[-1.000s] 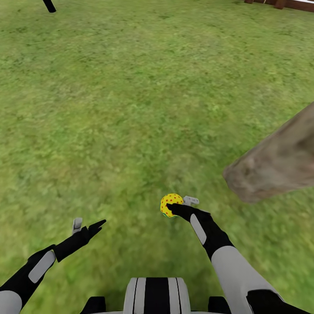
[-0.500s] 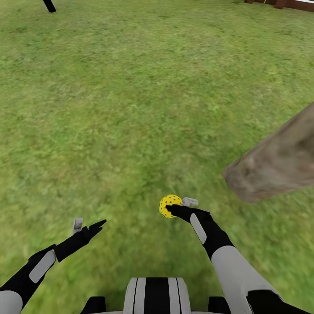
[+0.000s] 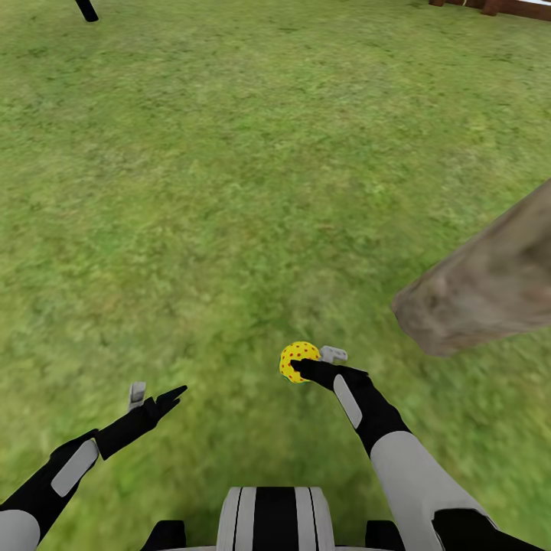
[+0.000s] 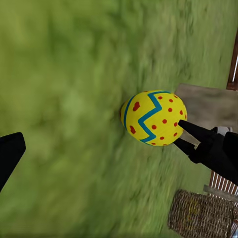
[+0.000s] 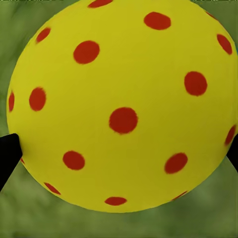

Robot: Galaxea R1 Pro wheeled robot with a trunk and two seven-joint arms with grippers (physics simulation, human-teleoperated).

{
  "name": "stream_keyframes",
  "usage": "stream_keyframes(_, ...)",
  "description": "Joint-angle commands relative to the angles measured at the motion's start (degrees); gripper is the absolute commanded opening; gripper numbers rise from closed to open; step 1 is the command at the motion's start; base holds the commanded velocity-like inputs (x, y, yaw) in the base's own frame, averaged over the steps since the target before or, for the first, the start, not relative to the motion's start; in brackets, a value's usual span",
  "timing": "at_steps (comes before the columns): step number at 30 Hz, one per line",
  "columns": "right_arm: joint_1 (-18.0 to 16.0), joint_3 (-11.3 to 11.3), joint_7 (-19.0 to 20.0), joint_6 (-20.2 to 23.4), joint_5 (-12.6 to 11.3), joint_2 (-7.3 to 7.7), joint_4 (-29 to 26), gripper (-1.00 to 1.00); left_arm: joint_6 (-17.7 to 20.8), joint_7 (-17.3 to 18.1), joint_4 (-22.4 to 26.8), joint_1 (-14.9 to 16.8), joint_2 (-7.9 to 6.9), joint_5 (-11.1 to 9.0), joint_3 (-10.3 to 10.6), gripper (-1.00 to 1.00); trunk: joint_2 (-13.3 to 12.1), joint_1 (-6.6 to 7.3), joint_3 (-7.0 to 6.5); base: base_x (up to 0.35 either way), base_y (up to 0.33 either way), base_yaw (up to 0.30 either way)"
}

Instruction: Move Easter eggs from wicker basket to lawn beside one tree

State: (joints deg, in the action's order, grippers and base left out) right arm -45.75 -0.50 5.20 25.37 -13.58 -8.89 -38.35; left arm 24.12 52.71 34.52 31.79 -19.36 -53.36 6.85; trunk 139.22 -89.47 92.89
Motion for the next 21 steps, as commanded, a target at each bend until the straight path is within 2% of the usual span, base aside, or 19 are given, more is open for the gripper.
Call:
stream_keyframes(1, 0.0, 0.1, -0.2, 0.4, 0.6, 0.01, -0.1, 1.0, 0.5, 0.0, 0.0, 0.0, -0.06, -0.6, 0.3, 1.0, 0.0, -0.01, 0.04, 0.0, 0.0, 0.0)
stream_keyframes(5, 0.0, 1.0, -0.2, 3.8, 0.6, 0.01, -2.8, 1.0, 0.4, 0.0, 0.0, 0.0, 0.07, -0.6, 0.3, 1.0, 0.0, -0.01, 0.04, 0.0, 0.0, 0.0)
stream_keyframes(12, 0.0, 1.0, -0.2, 7.6, 0.6, 0.01, -5.1, 1.0, 0.3, 0.0, 0.0, 0.0, 0.11, -0.6, 0.3, 1.0, 0.0, -0.01, 0.04, 0.0, 0.0, 0.0)
stream_keyframes(19, 0.0, 1.0, -0.2, 8.2, 0.5, 0.01, -5.9, 1.0, 0.2, 0.0, 0.0, 0.0, 0.17, -0.6, 0.3, 1.0, 0.0, -0.01, 0.04, 0.0, 0.0, 0.0)
stream_keyframes(21, 0.0, 1.0, -0.2, 9.8, 0.5, 0.01, -6.6, 1.0, 0.2, 0.0, 0.0, 0.0, 0.19, -0.6, 0.3, 1.0, 0.0, -0.01, 0.04, 0.0, 0.0, 0.0)
